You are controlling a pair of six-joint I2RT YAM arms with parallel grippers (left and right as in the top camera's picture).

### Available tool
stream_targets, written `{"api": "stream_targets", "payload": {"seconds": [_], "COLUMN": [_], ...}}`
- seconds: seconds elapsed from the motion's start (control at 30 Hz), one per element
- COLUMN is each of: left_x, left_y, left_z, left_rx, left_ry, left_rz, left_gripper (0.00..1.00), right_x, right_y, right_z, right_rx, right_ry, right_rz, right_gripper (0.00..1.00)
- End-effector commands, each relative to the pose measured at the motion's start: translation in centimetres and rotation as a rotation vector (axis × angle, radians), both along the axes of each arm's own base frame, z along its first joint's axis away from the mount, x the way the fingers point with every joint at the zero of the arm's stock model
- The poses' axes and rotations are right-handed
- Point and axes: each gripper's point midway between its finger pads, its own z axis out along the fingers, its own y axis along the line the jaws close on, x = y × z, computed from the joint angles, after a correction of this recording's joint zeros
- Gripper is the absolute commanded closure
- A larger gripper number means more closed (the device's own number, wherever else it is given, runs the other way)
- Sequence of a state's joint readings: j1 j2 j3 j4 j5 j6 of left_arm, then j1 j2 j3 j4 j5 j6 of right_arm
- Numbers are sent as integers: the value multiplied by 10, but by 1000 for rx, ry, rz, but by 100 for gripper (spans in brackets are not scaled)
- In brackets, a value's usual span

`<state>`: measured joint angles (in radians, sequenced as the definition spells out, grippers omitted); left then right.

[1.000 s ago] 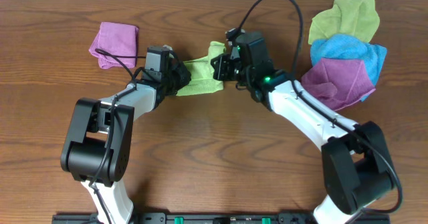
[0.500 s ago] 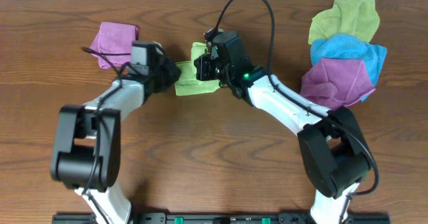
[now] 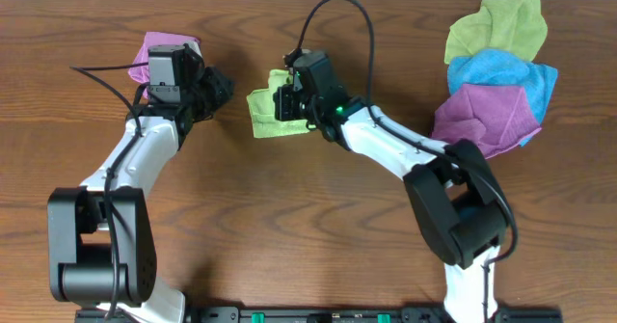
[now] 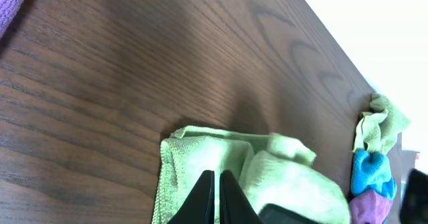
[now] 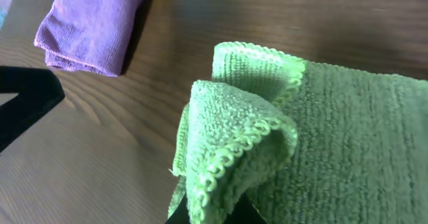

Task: Fold the cloth

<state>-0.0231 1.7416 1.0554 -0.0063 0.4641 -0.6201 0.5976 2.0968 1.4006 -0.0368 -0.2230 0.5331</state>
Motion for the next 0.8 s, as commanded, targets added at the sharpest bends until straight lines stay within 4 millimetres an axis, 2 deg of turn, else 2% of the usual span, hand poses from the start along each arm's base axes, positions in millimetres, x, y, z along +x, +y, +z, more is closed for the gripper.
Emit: {"api": "stream_targets", "payload": {"seconds": [0.0, 0.1, 0.13, 0.2, 0.27, 0.3, 0.43, 0.53, 0.7, 0.73, 0.77], "left_x": [5, 4, 4, 4, 5, 5, 7, 8, 7, 7, 5], "left_y": [2, 2, 2, 2, 3, 5, 22, 32, 34, 32, 31], "left_z": [18, 17, 17, 17, 17, 17, 17, 18, 19, 19, 18], "left_rx": [15, 14, 15, 16, 17, 17, 16, 14, -7, -13, -18], "left_ry": [-45, -37, -38, -38, -39, -39, -38, -40, -39, -36, -30], "left_rz": [-9, -10, -10, -9, -6, -1, 35, 55, 47, 40, 36], "left_gripper": [94, 94, 94, 94, 94, 94, 94, 94, 94, 93, 87], "right_x": [5, 5, 5, 4, -3, -7, -17, -23, -15, -11, -6], "right_y": [13, 18, 18, 19, 25, 28, 38, 43, 43, 39, 33], "right_z": [-1, -2, -1, -2, 0, 1, 4, 8, 32, 40, 47], "right_rx": [-7, -9, -10, -9, 18, 34, 80, 112, 135, 136, 132], "right_ry": [-23, -27, -28, -24, -6, 5, 35, 52, 8, -8, -22], "right_rz": [21, 25, 26, 30, 68, 90, 151, 191, 183, 170, 150], "right_gripper": [99, 98, 94, 77, 51, 46, 38, 37, 36, 33, 28]}}
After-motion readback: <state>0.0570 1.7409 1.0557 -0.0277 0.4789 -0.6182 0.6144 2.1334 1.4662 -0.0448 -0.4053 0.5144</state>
